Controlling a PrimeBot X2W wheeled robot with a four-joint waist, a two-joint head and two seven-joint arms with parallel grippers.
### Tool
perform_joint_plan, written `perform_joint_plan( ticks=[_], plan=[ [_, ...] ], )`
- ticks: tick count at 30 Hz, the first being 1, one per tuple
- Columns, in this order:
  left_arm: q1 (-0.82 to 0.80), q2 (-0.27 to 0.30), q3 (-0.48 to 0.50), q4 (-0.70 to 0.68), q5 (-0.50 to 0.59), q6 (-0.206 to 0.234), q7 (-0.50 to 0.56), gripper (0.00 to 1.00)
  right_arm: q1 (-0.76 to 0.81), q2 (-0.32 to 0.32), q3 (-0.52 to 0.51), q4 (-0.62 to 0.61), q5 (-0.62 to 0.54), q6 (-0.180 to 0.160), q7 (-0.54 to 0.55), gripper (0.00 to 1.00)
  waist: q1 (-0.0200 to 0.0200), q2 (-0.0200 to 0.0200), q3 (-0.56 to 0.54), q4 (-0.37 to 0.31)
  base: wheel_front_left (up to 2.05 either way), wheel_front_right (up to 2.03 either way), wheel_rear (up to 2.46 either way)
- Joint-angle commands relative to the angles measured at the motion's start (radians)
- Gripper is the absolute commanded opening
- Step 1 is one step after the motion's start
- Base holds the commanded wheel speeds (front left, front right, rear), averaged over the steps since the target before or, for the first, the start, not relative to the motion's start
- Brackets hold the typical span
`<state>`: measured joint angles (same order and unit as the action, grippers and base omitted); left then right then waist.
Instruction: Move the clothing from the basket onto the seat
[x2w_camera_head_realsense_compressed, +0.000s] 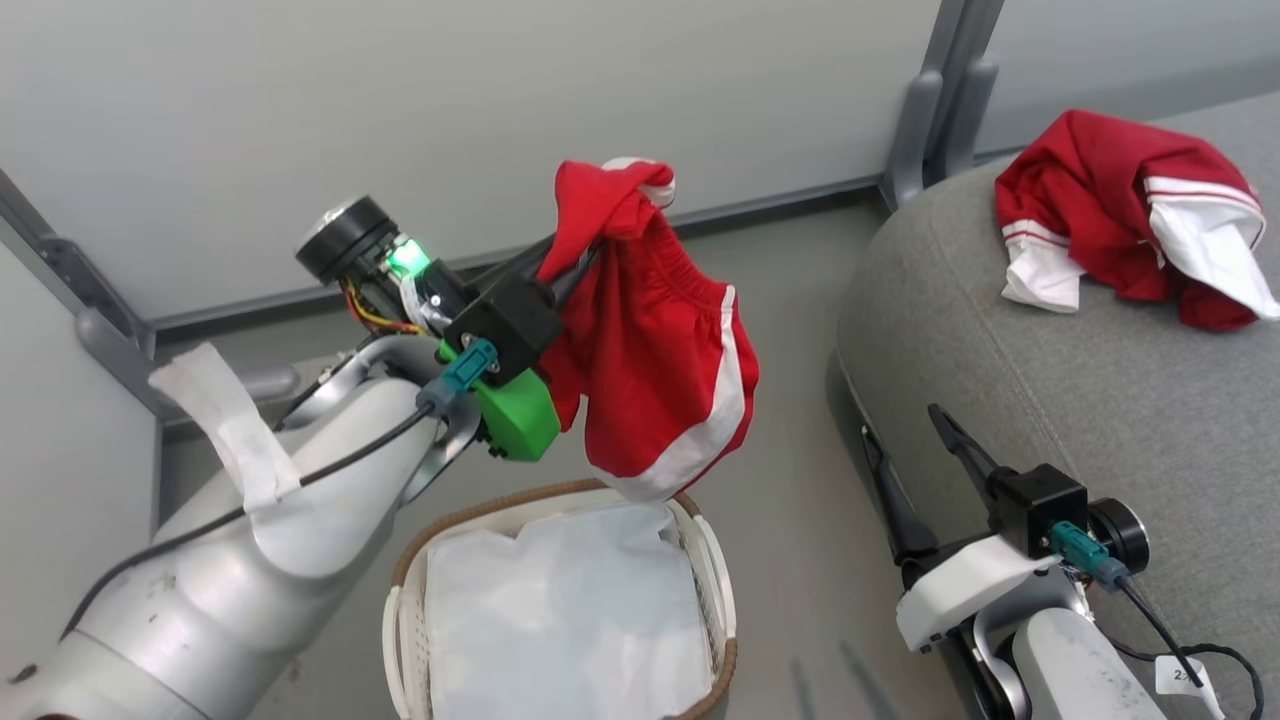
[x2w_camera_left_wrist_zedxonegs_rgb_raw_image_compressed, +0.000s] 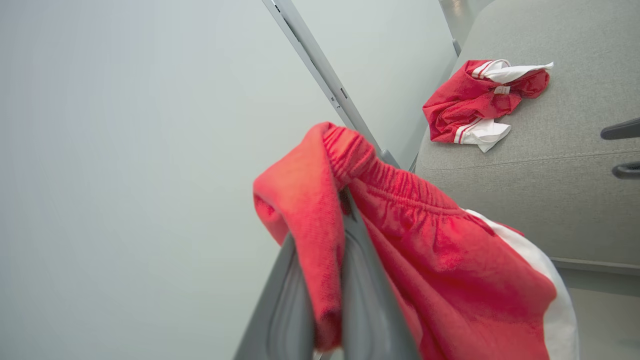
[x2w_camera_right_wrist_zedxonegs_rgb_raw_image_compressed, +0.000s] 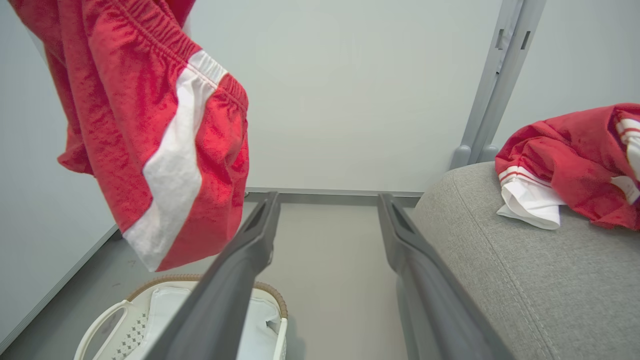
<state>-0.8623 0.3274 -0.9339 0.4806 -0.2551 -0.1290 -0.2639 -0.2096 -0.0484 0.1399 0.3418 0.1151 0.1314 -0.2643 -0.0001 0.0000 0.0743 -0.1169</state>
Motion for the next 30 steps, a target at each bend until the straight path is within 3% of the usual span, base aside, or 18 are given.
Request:
perform_joint_plan(
  ticks=[1,8,15,30],
  plan=[
    [-0.027,0.004,-0.006,-0.006,-0.013,-0.003,-0.001,0.00,0.020,-0.004,0.006,-0.001,-0.001,-0.001,0.000,1.00,0.0001,0.0000,-0.057,0.008,0.00,0.00,0.00],
    [-0.125,0.001,-0.045,0.005,-0.046,-0.003,-0.001,0.00,0.008,-0.004,0.070,-0.012,0.023,-0.001,0.000,1.00,0.0001,0.0000,-0.071,0.002,0.00,0.00,0.00],
    [-0.201,-0.021,-0.084,0.028,-0.073,-0.003,-0.001,0.00,-0.051,-0.005,0.217,-0.006,0.059,-0.001,0.000,1.00,0.0001,0.0000,-0.074,0.009,0.00,0.00,0.00],
    [-0.273,-0.059,-0.145,-0.035,-0.104,-0.001,-0.001,0.00,-0.178,-0.004,0.272,0.053,0.136,-0.001,0.000,1.00,0.0001,0.0000,-0.072,0.055,0.00,0.00,0.00]
  ],
)
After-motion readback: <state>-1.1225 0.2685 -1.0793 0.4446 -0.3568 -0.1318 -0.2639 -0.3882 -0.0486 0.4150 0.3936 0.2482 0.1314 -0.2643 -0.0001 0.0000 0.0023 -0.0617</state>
